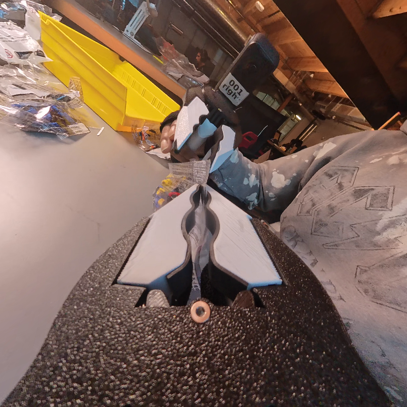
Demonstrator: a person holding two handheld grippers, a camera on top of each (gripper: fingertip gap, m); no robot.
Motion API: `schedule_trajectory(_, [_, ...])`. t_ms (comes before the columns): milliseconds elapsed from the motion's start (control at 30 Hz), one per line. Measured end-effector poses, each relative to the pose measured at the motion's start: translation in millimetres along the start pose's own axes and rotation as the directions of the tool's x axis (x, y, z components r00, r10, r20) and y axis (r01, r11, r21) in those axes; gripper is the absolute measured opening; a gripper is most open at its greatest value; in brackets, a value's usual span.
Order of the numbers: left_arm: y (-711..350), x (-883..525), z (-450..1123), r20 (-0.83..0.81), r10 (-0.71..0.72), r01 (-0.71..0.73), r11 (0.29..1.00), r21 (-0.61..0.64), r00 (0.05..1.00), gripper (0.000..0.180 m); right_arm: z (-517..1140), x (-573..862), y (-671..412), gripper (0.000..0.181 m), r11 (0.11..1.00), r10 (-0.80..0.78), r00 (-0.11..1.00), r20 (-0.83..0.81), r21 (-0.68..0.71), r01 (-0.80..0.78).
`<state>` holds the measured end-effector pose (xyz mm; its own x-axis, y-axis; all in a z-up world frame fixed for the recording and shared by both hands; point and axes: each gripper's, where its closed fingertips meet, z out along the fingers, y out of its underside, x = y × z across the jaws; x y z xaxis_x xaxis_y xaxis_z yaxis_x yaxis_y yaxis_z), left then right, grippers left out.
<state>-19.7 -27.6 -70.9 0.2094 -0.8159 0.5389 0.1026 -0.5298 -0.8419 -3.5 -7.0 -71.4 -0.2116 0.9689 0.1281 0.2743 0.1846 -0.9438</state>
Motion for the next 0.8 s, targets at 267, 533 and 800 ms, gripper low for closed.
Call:
schedule_trajectory(267, [-31,3,-24,-0.022,0.033,-0.028,0.98,0.196,0.999,0.019,-3,-16,-16,0.0,0.976,0.164,0.971,0.171,0.111,-0.185])
schedule_trajectory(533, [-62,5,-48,0.073,0.168,-0.183,0.89,0.417,0.983,0.047,-55,21,-76,0.0,0.664,0.389,0.868,0.309,0.559,-0.497])
schedule_trajectory(800, [-84,16,-59,0.11,0.245,-0.267,0.818,0.509,0.963,0.0,-24,27,-46,0.0,0.528,0.579,0.688,0.437,0.443,-0.725])
